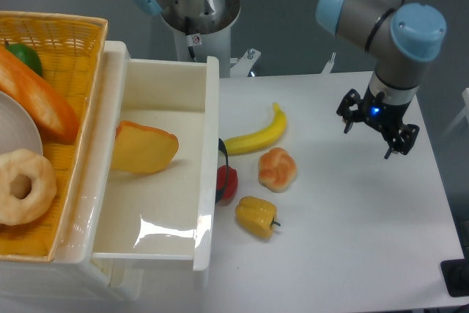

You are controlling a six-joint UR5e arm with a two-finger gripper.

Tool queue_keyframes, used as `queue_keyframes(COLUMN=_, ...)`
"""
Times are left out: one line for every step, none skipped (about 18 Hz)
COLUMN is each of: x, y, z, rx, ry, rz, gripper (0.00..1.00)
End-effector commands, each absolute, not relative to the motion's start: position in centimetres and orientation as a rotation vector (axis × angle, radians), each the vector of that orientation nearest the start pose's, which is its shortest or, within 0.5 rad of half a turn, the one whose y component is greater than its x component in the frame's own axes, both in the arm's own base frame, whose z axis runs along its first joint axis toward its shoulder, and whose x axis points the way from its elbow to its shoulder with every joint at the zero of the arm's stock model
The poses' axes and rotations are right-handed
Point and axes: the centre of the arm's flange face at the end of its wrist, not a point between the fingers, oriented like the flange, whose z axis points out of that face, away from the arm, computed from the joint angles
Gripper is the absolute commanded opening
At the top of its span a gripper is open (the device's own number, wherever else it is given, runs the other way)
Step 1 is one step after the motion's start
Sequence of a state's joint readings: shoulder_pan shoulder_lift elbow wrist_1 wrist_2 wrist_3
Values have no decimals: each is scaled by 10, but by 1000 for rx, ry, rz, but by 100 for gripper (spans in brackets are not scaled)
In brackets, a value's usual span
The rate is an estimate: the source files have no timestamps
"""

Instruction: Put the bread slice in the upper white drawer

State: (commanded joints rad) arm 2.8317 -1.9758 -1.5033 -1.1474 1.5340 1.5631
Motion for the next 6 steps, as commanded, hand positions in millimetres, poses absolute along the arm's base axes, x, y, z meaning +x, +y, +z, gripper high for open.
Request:
queue_keyframes(x=-576, y=324, z=333, rx=-3055, ry=461, rz=125, gripper=100)
queue_keyframes(x=-580, y=321, z=333, rx=-3056, ry=451, rz=130, gripper=100)
queue_keyframes(x=-582, y=322, z=333, rx=-3055, ry=451, rz=132, gripper=100)
queue_keyframes(x=-583, y=322, z=333, rx=-3055, ry=451, rz=132, gripper=100)
queue_keyframes(x=-583, y=322, z=333, rx=-3056, ry=449, rz=132, gripper=100)
queue_keyframes(x=-584, y=321, z=332, rx=-3056, ry=446, rz=132, gripper=100)
